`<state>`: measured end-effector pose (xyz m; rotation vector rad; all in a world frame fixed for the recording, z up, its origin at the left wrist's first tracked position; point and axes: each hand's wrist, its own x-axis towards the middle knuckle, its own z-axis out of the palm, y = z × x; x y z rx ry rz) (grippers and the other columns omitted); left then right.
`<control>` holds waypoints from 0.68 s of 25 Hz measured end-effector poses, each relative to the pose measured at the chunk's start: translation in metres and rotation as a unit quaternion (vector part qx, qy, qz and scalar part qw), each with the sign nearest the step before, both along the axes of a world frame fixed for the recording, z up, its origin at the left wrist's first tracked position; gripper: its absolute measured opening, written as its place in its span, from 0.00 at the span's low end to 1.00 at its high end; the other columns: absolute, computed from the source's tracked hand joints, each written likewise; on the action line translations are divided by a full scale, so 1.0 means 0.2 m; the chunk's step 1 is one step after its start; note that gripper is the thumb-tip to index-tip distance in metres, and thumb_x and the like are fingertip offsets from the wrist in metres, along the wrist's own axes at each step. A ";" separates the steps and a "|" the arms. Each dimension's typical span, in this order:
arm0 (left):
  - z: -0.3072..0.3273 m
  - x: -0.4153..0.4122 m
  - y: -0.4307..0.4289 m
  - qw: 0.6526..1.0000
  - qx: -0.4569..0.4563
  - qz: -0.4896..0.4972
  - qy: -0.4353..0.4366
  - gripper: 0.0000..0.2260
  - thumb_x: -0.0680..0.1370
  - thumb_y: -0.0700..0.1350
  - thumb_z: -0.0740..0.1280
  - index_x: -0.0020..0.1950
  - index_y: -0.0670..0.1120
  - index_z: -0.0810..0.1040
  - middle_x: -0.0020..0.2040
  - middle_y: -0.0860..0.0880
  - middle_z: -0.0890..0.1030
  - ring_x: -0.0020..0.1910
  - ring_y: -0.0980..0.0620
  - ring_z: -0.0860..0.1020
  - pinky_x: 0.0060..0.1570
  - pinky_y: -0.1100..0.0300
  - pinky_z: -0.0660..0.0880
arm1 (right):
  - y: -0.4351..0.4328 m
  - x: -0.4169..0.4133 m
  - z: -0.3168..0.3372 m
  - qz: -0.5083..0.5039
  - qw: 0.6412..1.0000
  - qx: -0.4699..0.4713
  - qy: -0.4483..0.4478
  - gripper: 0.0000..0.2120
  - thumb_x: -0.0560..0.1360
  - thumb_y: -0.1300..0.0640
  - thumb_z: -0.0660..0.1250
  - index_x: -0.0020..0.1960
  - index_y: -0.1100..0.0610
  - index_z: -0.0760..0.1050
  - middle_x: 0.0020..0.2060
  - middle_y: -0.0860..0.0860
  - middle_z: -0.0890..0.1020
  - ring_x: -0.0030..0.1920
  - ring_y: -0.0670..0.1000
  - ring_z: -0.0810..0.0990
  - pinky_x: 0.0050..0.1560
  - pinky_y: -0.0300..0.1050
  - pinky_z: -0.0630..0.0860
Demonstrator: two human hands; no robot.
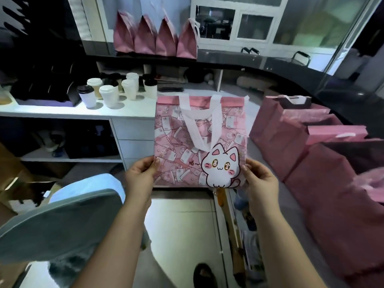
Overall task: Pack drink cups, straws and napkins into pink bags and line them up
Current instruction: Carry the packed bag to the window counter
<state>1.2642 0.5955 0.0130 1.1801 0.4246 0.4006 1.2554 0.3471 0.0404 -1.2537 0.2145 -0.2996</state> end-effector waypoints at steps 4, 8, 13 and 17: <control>0.02 0.47 0.01 1.000 -0.003 0.012 -0.019 0.06 0.74 0.34 0.70 0.45 0.44 0.81 0.35 0.53 0.84 0.32 0.60 0.81 0.33 0.68 0.77 | 0.02 0.50 -0.01 0.003 1.000 -0.011 -0.013 0.07 0.74 0.67 0.69 0.47 0.57 0.82 0.38 0.50 0.86 0.37 0.48 0.83 0.35 0.39 0.79; 0.11 1.19 0.05 0.999 -0.002 0.031 -0.032 0.06 0.74 0.34 0.70 0.50 0.41 0.81 0.40 0.49 0.83 0.36 0.56 0.82 0.34 0.67 0.78 | 0.01 1.28 0.06 0.043 0.998 -0.020 -0.031 0.07 0.73 0.66 0.70 0.49 0.59 0.82 0.38 0.51 0.85 0.37 0.47 0.83 0.35 0.37 0.79; 0.28 1.90 0.11 0.998 -0.042 0.025 -0.037 0.07 0.75 0.36 0.71 0.52 0.42 0.81 0.46 0.48 0.84 0.42 0.52 0.82 0.38 0.63 0.80 | 0.05 2.08 0.22 0.040 0.993 -0.101 -0.055 0.10 0.74 0.66 0.70 0.44 0.51 0.82 0.34 0.45 0.80 0.33 0.42 0.77 0.29 0.37 0.75; 0.39 2.53 0.17 0.997 -0.055 0.019 -0.051 0.05 0.75 0.36 0.70 0.48 0.46 0.81 0.43 0.50 0.84 0.42 0.53 0.82 0.43 0.58 0.81 | 0.12 2.67 0.32 0.004 0.988 -0.146 -0.056 0.09 0.73 0.66 0.70 0.46 0.52 0.82 0.33 0.46 0.78 0.28 0.39 0.72 0.28 0.32 0.71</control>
